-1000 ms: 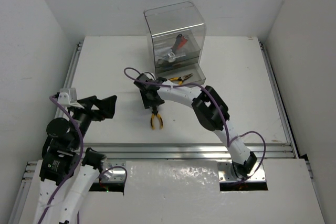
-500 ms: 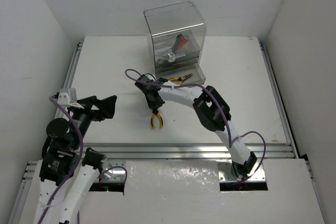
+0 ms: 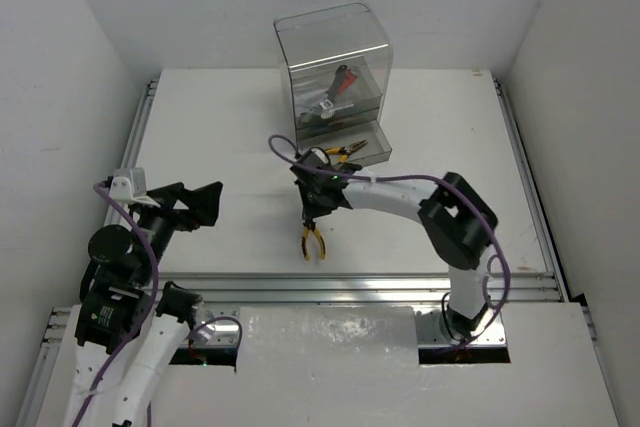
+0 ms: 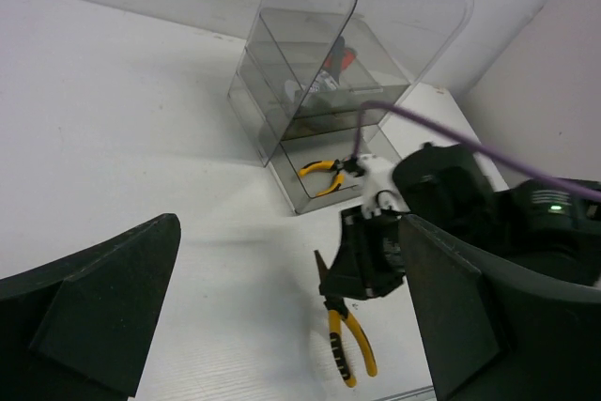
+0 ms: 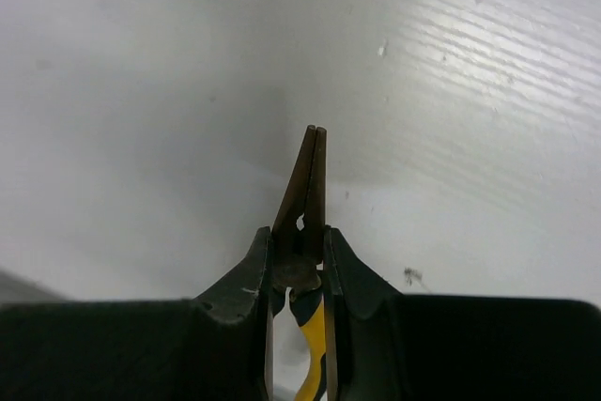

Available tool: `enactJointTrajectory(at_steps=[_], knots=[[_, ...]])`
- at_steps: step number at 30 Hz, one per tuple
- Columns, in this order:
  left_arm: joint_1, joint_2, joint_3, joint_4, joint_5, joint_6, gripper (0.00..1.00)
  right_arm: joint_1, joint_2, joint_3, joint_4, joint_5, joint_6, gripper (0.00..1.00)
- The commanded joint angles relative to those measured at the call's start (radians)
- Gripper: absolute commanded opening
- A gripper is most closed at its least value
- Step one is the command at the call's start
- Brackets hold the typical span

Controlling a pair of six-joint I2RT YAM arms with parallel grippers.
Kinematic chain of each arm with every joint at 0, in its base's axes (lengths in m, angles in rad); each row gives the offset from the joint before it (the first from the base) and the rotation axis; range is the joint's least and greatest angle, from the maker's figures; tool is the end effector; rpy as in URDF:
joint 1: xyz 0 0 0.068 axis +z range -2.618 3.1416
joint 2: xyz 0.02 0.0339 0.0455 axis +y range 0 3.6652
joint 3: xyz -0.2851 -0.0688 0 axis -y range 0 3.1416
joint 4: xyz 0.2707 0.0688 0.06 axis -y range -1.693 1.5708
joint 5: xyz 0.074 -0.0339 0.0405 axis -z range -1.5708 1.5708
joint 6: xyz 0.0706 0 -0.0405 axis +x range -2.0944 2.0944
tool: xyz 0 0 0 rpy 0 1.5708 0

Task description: Sort the tools into containers

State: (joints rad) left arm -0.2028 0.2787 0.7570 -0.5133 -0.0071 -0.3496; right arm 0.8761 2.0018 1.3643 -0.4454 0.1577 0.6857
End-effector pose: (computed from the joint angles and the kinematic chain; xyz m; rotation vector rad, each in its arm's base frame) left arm 0.1011 -0.0203 0.3647 -0.1245 1.6172 -0.4216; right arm 0.3028 0.3461 0.1327 -0.2014 2.6616 0.3178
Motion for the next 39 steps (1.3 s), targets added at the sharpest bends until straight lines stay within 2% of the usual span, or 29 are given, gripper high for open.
enactJointTrajectory(at_steps=[1,5,10,13,15,16,18,22,24,25,26,27,28,30,32,35,38,39], knots=[[-0.007,0.001,0.001,0.036,0.002,-0.006,1.00,-0.060,-0.199,-0.105,0.266,-0.108,0.075,0.00],[-0.007,-0.003,0.001,0.036,0.001,-0.006,1.00,-0.141,-0.313,-0.234,0.379,-0.141,0.167,0.00],[-0.007,-0.004,0.001,0.035,-0.001,-0.006,1.00,-0.271,-0.379,-0.260,0.465,-0.086,0.264,0.00],[-0.007,-0.006,0.001,0.035,-0.002,-0.008,1.00,-0.371,-0.368,-0.260,0.525,-0.113,0.414,0.00],[-0.007,-0.003,0.001,0.035,-0.002,-0.008,1.00,-0.391,-0.350,-0.217,0.489,-0.049,0.478,0.00],[-0.009,-0.001,0.001,0.035,-0.002,-0.008,1.00,-0.396,-0.344,-0.194,0.461,0.056,0.491,0.00],[-0.009,0.002,0.002,0.035,-0.002,-0.008,1.00,-0.414,-0.313,-0.137,0.389,0.149,0.572,0.00],[-0.007,0.004,0.002,0.035,-0.001,-0.008,1.00,-0.446,-0.210,-0.038,0.259,0.229,0.707,0.00],[-0.009,0.004,0.001,0.035,-0.001,-0.008,1.00,-0.463,-0.178,-0.024,0.295,0.217,0.698,0.00],[-0.007,0.004,0.001,0.036,-0.001,-0.008,1.00,-0.468,-0.163,-0.011,0.306,0.179,0.699,0.02],[-0.007,0.004,0.001,0.036,0.002,-0.006,1.00,-0.470,-0.134,-0.002,0.306,0.171,0.699,0.27],[-0.009,0.007,0.001,0.038,0.002,-0.006,1.00,-0.471,-0.121,0.010,0.295,0.163,0.696,0.45],[-0.007,0.011,0.001,0.038,0.002,-0.008,1.00,-0.471,-0.114,0.037,0.260,0.152,0.704,0.56],[-0.007,0.014,0.002,0.036,0.002,-0.005,1.00,-0.473,-0.113,0.032,0.290,0.123,0.695,0.71],[-0.009,0.013,0.002,0.038,0.002,-0.005,1.00,-0.471,-0.130,0.004,0.335,0.094,0.666,0.76],[-0.007,0.010,0.001,0.036,0.002,-0.005,1.00,-0.471,-0.198,-0.060,0.365,0.066,0.600,0.76],[-0.007,0.005,0.001,0.038,0.002,-0.005,1.00,-0.473,-0.322,-0.268,0.475,0.046,0.577,0.71],[-0.007,0.007,0.001,0.038,0.002,-0.005,1.00,-0.473,-0.349,-0.383,0.509,0.037,0.574,0.65]])
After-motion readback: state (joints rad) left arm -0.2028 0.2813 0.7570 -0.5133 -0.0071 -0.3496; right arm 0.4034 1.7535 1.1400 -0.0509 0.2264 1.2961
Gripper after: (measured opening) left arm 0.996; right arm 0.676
